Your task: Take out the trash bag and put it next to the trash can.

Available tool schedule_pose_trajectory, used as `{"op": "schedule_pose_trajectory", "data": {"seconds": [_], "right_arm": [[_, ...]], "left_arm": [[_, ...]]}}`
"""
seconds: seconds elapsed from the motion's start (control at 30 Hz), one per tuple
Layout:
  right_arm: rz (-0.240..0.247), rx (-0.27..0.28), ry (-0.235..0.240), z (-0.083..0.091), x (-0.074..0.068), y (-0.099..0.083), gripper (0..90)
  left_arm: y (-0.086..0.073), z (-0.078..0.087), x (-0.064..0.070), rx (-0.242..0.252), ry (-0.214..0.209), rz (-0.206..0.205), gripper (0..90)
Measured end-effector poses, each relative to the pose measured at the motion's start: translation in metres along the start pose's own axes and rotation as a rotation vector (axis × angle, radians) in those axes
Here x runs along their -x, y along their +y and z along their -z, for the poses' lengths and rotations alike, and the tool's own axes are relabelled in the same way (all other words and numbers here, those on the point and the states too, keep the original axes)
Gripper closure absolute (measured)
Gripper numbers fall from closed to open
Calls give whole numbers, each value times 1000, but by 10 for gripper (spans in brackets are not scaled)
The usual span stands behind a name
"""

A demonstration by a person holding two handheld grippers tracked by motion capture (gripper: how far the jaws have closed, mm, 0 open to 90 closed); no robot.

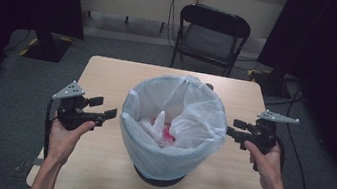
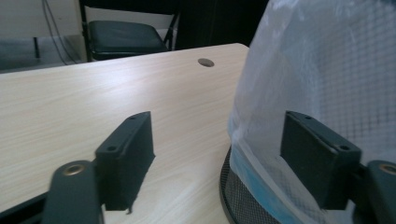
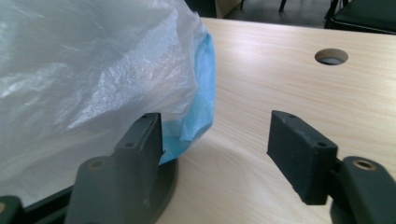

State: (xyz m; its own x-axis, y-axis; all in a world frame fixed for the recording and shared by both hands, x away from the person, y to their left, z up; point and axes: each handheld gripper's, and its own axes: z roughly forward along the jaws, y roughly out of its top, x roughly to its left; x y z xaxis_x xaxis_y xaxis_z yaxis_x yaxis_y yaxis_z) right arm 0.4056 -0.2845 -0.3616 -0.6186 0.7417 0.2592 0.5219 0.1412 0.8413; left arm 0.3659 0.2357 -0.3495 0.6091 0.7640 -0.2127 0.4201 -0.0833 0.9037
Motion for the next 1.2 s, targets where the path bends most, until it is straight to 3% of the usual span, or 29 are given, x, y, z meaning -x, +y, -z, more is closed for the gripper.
{"op": "schedule_pose_trajectory", "data": {"seconds": [0.07,0.17,0.27,0.37,0.47,0.53,0.63,0.67,0.73,0.77,0.83,0.87,0.9,0.93,1.07,1.2], "right_arm": [[2,15,3,4,-1,2,389],[27,94,-4,20,-7,8,478],[41,108,-5,26,-13,12,499],[68,132,14,36,-27,20,594],[72,155,8,41,-34,24,608],[77,189,39,48,-45,30,583],[68,231,77,52,-55,39,481],[68,231,77,52,-55,39,481],[59,254,121,54,-63,44,398],[63,271,148,56,-71,48,366],[64,268,163,56,-75,50,341],[74,262,175,56,-82,54,312],[75,257,190,55,-86,55,300],[75,257,190,55,-86,55,300],[107,230,189,51,-96,55,245],[115,207,172,43,-98,50,185]], "left_arm": [[4,2,3,19,-14,-5,266],[12,9,11,46,-32,-16,302],[15,12,15,62,-47,-11,337],[18,21,20,118,-73,3,462],[19,25,22,141,-80,0,488],[21,27,25,153,-94,-6,497],[27,26,34,150,-122,-17,429],[27,26,34,150,-122,-17,414],[31,25,39,151,-128,-19,395],[34,26,44,153,-106,-29,372],[35,26,46,158,-106,-28,366],[37,28,46,172,-132,-23,324],[37,28,46,172,-132,-23,298],[38,29,46,179,-160,-9,298],[43,29,53,183,-165,-37,276],[44,15,62,130,-168,-60,241]]}}
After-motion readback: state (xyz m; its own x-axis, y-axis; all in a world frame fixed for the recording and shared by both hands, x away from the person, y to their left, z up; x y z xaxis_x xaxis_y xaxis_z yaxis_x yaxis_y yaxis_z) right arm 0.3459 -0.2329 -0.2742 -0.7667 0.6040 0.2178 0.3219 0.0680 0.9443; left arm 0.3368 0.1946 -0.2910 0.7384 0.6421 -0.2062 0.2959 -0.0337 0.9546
